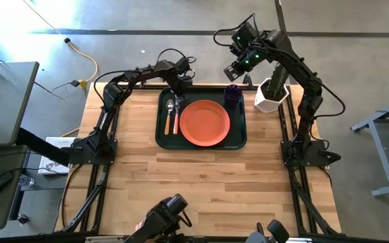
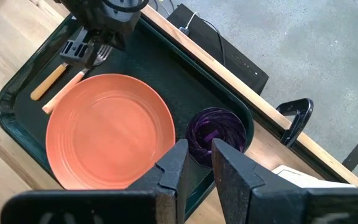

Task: Pick and place plate/cup/fork/spoon on tray
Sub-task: Adjust the light orange fork, then return to Home Position

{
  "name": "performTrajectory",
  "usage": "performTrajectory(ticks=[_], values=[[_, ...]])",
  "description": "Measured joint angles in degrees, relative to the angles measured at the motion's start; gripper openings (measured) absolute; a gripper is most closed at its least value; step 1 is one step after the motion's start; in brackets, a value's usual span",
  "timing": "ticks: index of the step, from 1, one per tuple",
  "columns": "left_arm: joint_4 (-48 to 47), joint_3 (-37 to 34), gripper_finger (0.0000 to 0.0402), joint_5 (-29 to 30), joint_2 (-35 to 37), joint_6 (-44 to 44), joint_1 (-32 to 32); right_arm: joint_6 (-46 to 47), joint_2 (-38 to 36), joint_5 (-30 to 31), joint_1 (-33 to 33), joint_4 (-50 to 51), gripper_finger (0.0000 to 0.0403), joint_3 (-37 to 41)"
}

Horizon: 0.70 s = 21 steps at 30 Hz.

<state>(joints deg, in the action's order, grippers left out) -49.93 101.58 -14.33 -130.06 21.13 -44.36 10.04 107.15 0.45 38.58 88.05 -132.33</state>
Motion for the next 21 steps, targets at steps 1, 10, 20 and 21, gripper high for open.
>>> performTrajectory(ticks=[1,10,20,21], values=[[0.0,0.0,0.0016,0.0,0.0,0.01,0.0,0.0,0.0,-0.01,-0.01,-0.02,0.0064,0.0],[-0.03,0.0,0.0056,0.0,0.0,0.01,0.0,-0.02,0.0,0.0,-0.02,0.0,0.0064,0.0],[-9.91,7.0,0.0056,2.34,0.0,-1.6,-0.3,-0.02,0.0,-0.02,-0.01,0.0,0.0064,0.0],[-11.04,8.27,0.0056,2.45,0.0,-2.31,-0.36,-0.02,0.0,0.0,0.0,0.0,0.0064,0.0]])
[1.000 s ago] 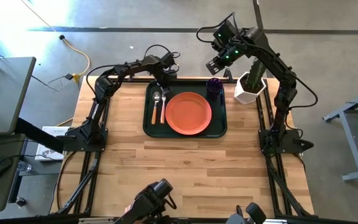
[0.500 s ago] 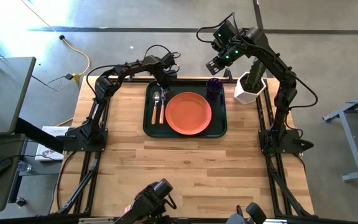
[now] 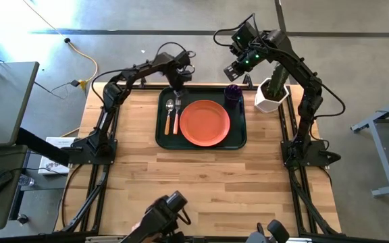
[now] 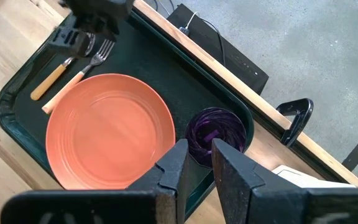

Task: Pick and place plate/cup/fork/spoon on tray
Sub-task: Return to Home Position

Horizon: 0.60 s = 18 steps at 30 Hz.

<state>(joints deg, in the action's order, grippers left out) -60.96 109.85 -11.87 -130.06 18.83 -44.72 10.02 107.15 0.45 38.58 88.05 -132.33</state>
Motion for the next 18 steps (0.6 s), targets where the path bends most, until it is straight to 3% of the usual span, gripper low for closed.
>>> performTrajectory(ticks=[9,14,18], values=[[-16.52,9.84,0.0056,-1.69,0.16,-5.63,-0.26,-2.87,0.0,0.03,-1.47,1.76,0.0064,0.0],[-22.78,9.87,0.0056,-7.19,2.58,-7.74,1.16,-5.73,0.0,0.02,-5.0,1.97,0.0064,0.09],[-21.8,8.2,0.0056,-7.34,7.62,-8.65,2.96,-7.2,0.0,0.02,-8.37,1.97,0.0064,0.09]])
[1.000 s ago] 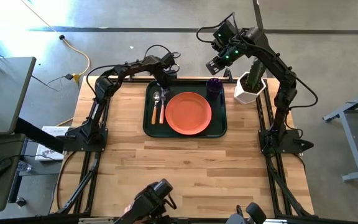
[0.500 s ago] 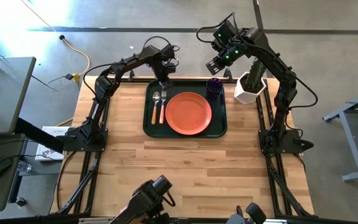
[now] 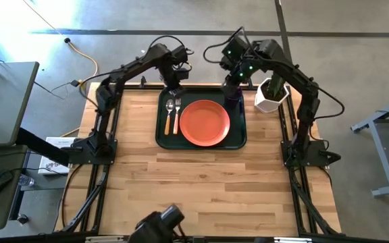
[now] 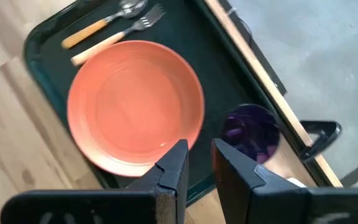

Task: Pick and place plate/cup/fork/spoon on tray
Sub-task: Return to Home Position

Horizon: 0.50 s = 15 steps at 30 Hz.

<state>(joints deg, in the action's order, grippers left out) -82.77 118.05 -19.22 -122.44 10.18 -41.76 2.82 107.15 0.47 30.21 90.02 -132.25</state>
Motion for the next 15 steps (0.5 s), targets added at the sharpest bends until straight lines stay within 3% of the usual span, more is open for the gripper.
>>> performTrajectory(ticks=[15], values=[[22.9,-27.65,0.0056,1.54,33.26,-12.65,5.75,-2.3,0.0,0.46,-6.68,-0.02,0.0064,0.02]])
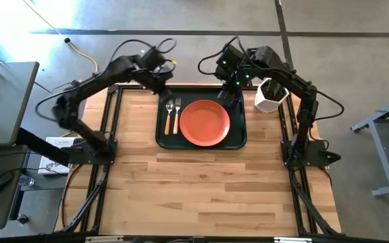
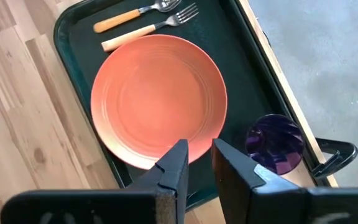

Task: Pick and place plate/cup/fork/spoon on tray
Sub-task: Return to Home Position

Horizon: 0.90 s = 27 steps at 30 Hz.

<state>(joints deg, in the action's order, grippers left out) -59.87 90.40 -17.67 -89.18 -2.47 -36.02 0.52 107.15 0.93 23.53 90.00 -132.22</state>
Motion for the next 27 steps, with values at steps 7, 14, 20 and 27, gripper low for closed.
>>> performTrajectory(ticks=[7,14,20,27], values=[[1.03,-7.91,0.0056,0.54,13.72,-4.16,1.78,6.27,0.0,0.08,-3.03,-2.81,0.0064,-0.02],[12.79,-20.26,0.0056,3.65,28.53,-6.07,6.12,14.17,0.0,1.34,-10.18,-11.69,0.0064,-0.02],[19.89,-30.22,0.0056,3.14,39.22,-9.45,10.4,21.81,0.0,6.17,-16.34,-19.39,0.0064,0.0],[26.55,-41.51,0.0056,3.13,49.72,-10.1,14.92,27.73,0.0,10.45,-22.96,-25.84,0.0064,0.0]])
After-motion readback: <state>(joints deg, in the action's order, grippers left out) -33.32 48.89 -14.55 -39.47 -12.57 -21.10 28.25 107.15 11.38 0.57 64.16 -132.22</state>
